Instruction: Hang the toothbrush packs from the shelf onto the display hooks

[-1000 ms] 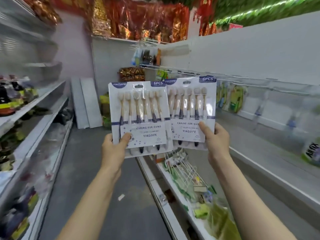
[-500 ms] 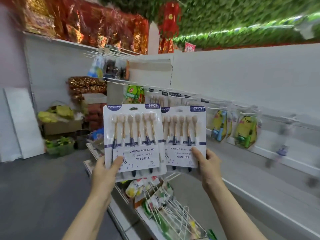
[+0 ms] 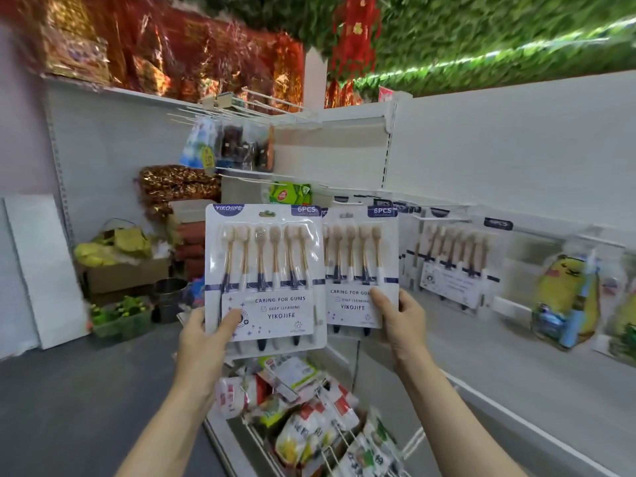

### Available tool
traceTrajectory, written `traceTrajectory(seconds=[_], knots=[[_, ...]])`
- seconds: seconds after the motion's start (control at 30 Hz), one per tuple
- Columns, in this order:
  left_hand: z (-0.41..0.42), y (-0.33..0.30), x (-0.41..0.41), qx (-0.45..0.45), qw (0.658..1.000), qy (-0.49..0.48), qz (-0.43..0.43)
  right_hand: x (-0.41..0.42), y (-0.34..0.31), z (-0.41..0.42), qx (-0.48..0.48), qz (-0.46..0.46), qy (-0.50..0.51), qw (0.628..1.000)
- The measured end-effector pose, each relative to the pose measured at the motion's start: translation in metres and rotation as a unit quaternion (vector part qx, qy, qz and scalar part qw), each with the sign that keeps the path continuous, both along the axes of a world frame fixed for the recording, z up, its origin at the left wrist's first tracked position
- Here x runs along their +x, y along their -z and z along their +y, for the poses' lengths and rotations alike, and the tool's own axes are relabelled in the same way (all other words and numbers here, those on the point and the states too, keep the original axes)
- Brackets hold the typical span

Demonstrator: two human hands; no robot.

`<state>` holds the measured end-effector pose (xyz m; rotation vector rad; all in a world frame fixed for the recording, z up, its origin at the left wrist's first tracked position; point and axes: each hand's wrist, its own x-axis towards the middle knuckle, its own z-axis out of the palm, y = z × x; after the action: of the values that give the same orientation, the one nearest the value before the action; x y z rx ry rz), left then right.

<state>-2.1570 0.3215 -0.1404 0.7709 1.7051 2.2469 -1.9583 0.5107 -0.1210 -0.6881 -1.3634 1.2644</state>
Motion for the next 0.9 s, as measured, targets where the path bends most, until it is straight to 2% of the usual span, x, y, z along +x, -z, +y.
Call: traceTrajectory(seconds=[0.17, 0.4, 0.63, 0.9], knots=[[0.055, 0.003, -0.079, 0.006, 0.998, 0.062, 0.009, -0.06, 0.01, 0.029, 0.013, 0.008, 0.065, 0.998], [0.12, -0.014, -0.171, 0.008, 0.983, 0.181, 0.018, -0.115, 0.013, 0.044, -0.023, 0.022, 0.158, 0.987], [0.159, -0.006, -0.204, 0.001, 0.965, 0.262, 0.022, -0.139, 0.015, 0.053, -0.073, 0.038, 0.238, 0.968], [0.175, 0.006, -0.211, -0.011, 0.953, 0.302, 0.007, -0.136, 0.017, 0.078, -0.102, 0.034, 0.244, 0.964]])
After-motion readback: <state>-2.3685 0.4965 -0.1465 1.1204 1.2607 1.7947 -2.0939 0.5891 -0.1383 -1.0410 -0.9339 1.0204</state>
